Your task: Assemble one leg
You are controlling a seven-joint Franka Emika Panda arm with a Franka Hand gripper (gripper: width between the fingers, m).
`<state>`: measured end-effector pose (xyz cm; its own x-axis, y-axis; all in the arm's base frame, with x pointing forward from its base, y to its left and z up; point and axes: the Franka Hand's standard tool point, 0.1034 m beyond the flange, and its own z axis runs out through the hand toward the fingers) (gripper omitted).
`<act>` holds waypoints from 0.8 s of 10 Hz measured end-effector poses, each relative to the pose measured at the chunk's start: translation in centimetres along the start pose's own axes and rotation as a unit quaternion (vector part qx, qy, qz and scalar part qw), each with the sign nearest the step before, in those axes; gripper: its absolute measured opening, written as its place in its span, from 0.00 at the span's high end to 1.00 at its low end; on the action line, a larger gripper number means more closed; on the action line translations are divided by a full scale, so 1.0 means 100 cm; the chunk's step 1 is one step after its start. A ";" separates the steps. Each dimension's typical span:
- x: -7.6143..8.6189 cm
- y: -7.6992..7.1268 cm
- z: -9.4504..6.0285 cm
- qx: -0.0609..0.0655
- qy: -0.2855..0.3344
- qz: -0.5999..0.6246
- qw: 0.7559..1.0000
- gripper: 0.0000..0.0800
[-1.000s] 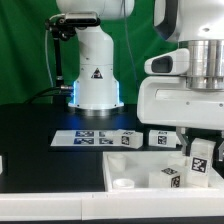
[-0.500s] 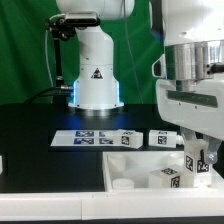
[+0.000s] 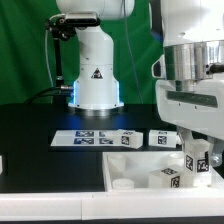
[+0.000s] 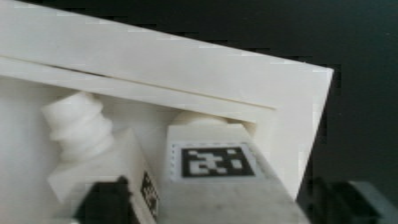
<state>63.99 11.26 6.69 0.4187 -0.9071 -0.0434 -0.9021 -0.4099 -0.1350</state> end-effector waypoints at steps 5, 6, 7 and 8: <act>-0.010 0.000 -0.002 0.012 0.018 -0.183 0.983 0.19; -0.008 0.000 -0.002 0.011 0.019 -0.201 0.979 0.19; -0.006 0.000 -0.002 0.006 0.023 -0.269 0.963 0.19; -0.002 0.000 -0.003 -0.001 0.030 -0.374 0.927 0.19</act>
Offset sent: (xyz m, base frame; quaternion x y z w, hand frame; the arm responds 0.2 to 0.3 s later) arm -0.0188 -0.0040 0.0122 -0.0033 0.1100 -0.0007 0.9939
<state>63.84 11.40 7.02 0.9203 -0.3732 0.1176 -0.3624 -0.9262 -0.1037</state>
